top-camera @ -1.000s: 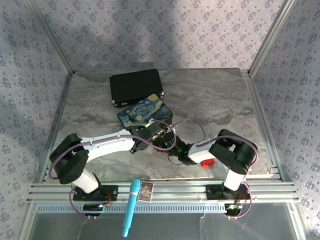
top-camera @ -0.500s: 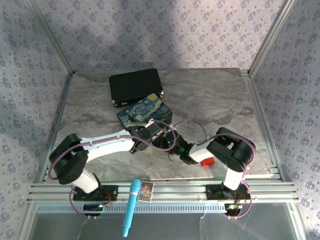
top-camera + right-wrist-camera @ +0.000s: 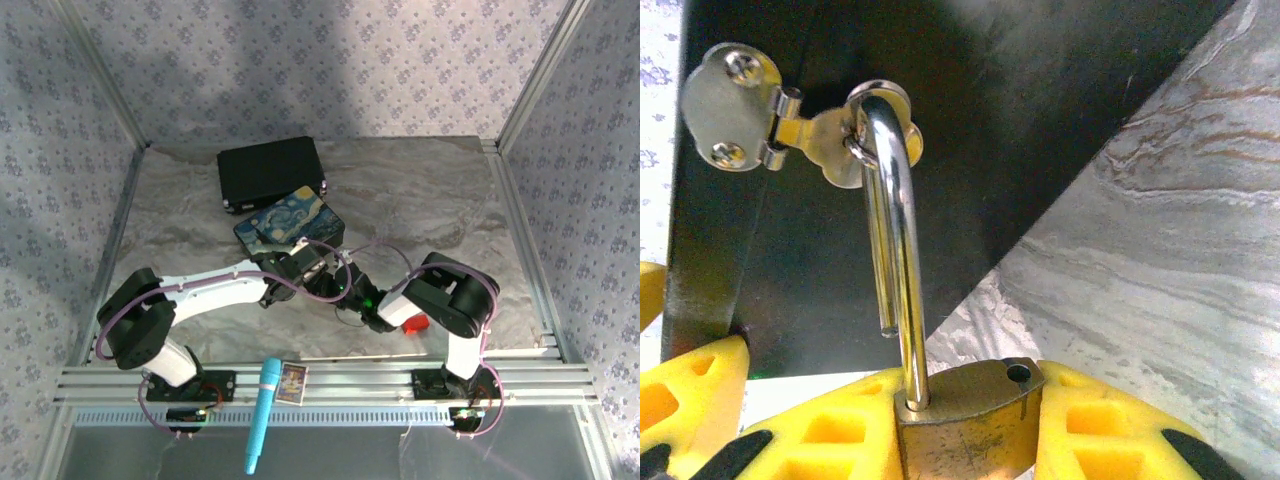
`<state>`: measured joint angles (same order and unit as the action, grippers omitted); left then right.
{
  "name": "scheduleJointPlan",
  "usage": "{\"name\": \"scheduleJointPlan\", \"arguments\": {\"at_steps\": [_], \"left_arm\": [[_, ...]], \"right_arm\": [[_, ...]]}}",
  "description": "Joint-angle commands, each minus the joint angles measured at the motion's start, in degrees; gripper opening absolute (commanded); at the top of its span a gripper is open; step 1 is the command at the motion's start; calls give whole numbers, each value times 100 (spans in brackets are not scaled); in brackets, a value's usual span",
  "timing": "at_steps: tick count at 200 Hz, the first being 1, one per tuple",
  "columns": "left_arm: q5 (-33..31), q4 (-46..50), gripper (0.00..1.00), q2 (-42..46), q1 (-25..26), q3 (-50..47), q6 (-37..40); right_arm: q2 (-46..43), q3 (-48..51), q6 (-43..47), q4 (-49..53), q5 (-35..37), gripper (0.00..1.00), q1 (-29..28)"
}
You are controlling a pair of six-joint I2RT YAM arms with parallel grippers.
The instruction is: Unlock the padlock with the key
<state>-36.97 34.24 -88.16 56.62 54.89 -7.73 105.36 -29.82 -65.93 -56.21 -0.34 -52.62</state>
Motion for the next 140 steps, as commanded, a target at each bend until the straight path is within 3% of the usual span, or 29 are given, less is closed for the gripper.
{"name": "scheduleJointPlan", "arguments": {"at_steps": [1,111,140], "left_arm": [[517,549,39,-77,28,-273,-45],[484,550,38,-96,112,-269,-24],[481,559,38,-141,147,-260,-3]], "right_arm": [[182,-284,-284,-940,607,6,215],[197,-251,-369,-1303,755,6,439],[-95,-286,-211,-926,777,6,508]]}}
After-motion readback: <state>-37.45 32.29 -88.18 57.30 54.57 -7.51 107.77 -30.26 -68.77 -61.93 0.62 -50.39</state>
